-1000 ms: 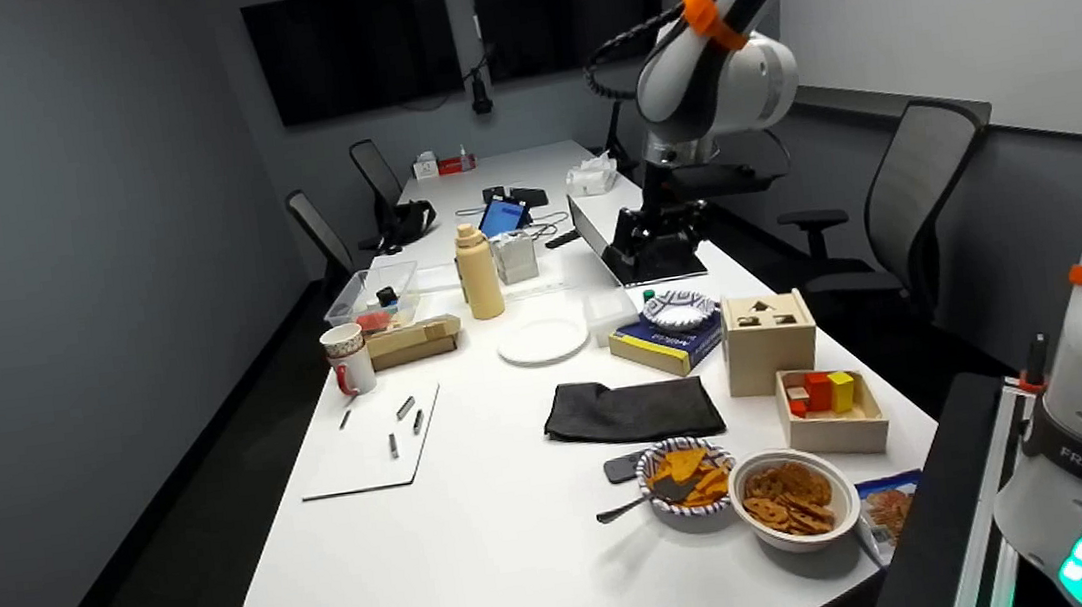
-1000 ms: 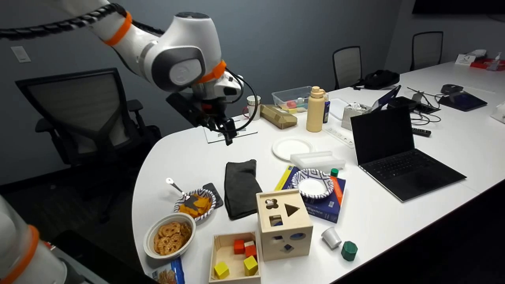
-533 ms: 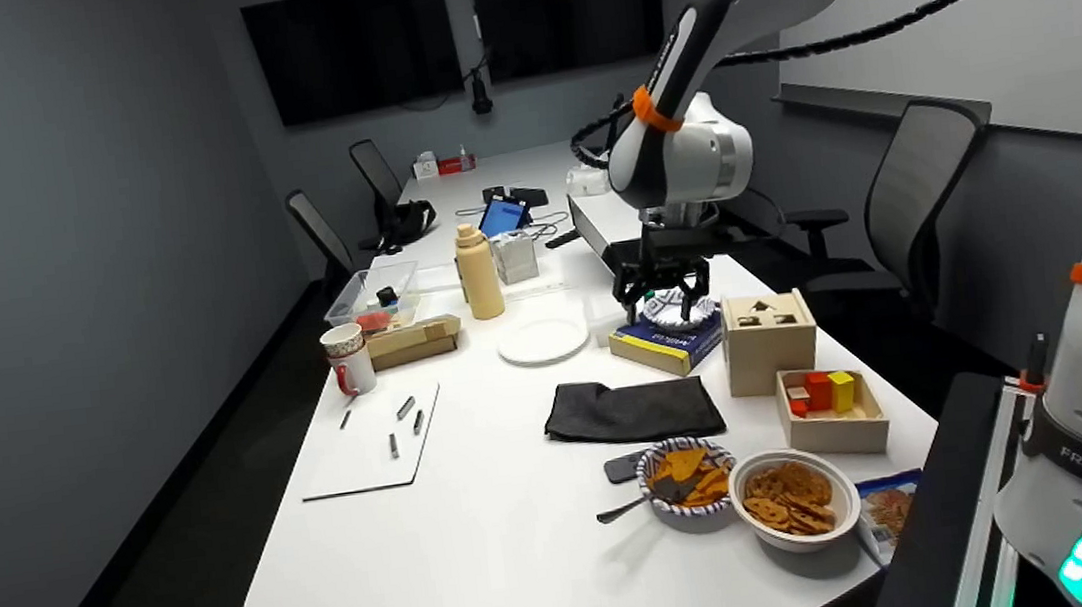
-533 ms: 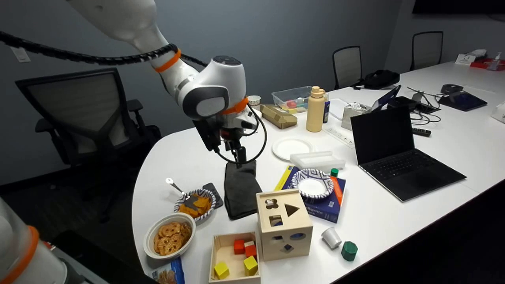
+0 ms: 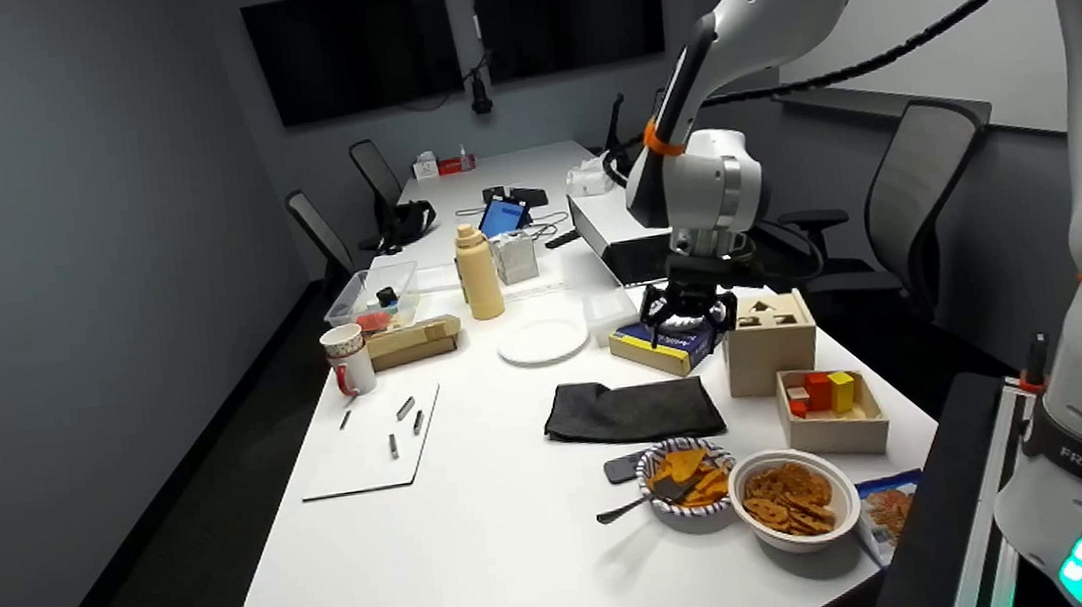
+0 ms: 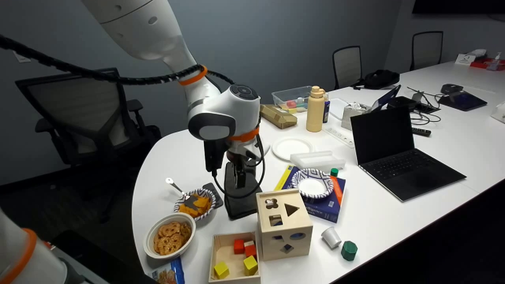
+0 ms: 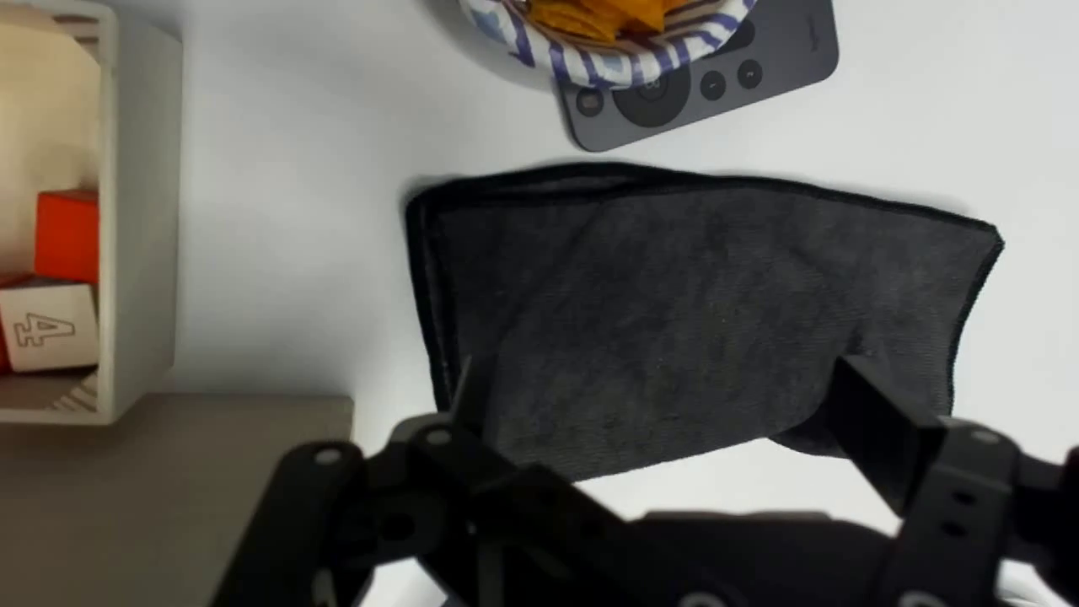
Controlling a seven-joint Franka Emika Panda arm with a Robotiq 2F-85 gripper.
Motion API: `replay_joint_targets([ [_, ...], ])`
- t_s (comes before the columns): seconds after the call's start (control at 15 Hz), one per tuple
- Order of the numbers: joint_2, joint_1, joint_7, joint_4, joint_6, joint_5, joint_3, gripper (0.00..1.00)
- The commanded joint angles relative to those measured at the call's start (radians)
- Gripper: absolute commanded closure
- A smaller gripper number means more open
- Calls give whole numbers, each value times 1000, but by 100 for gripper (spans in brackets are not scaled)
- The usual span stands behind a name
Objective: Fold the black napkin
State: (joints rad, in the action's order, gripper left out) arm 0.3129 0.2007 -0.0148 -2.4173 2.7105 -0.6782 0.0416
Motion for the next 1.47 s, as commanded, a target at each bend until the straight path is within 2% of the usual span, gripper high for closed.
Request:
replay_joint_targets([
  [0.0, 63, 14, 31, 1, 68, -95, -36, 0],
  [0.53, 237, 41, 28, 43, 211, -151, -45, 0],
  [1.0, 329, 127, 77, 134, 246, -179, -127, 0],
  [1.4, 405, 133, 64, 199, 228, -149, -133, 0],
])
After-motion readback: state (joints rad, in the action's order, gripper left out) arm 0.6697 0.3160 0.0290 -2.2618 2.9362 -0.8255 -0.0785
